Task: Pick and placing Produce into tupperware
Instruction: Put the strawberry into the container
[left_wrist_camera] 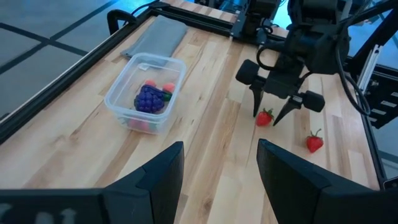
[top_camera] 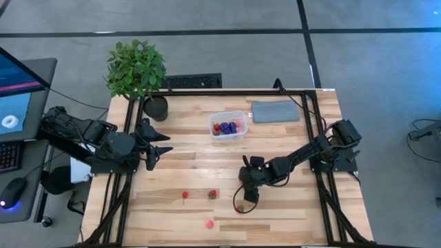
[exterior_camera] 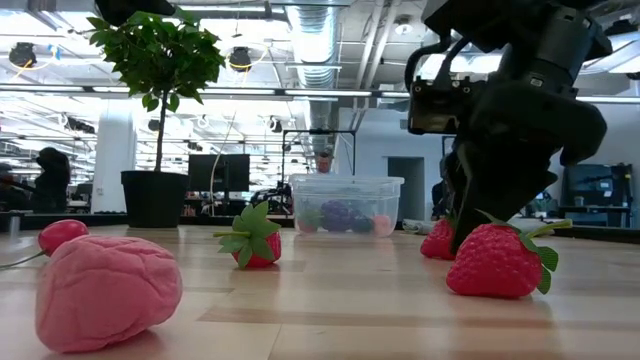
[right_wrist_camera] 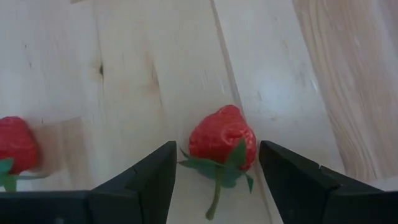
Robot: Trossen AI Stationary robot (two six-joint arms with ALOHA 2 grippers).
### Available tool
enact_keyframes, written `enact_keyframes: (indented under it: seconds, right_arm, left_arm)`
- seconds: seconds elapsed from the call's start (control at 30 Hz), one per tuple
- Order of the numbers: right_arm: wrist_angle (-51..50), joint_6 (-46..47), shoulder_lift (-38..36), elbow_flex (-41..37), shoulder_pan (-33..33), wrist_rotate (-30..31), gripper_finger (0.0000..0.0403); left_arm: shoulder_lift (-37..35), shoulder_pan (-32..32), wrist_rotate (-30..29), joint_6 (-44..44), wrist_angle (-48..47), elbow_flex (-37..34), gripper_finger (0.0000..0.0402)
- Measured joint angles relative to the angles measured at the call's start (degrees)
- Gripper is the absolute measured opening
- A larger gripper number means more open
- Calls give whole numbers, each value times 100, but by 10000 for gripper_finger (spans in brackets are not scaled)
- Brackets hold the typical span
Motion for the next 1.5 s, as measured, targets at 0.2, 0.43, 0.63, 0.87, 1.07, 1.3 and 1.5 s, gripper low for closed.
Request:
enact_keyframes:
  seconds: [0.2, 0.43, 0.63, 0.87, 1.07, 1.3, 1.5]
  right_arm:
    - [34, -3, 0, 0, -38, 66, 255]
    - [10, -13, 0, 0, -40, 87, 229]
    - [-15, -21, 0, -2, -43, 124, 188]
    - [-11, -23, 0, -2, -43, 124, 172]
    - [-37, -23, 0, -2, -43, 118, 186]
    - [-53, -21, 0, 0, -43, 117, 171]
    - [-59, -21, 0, 0, -43, 107, 184]
  left_arm:
    - [2, 0, -7, -18, -35, 0, 193]
    - [2, 2, -11, -48, -101, 0, 193]
    - [2, 2, -18, -48, -124, 0, 193]
    - [2, 2, -36, -48, -134, 0, 193]
    - [2, 2, -35, -48, -132, 0, 193]
    - [2, 0, -35, -50, -132, 0, 193]
    - [2, 1, -35, -50, -130, 0, 193]
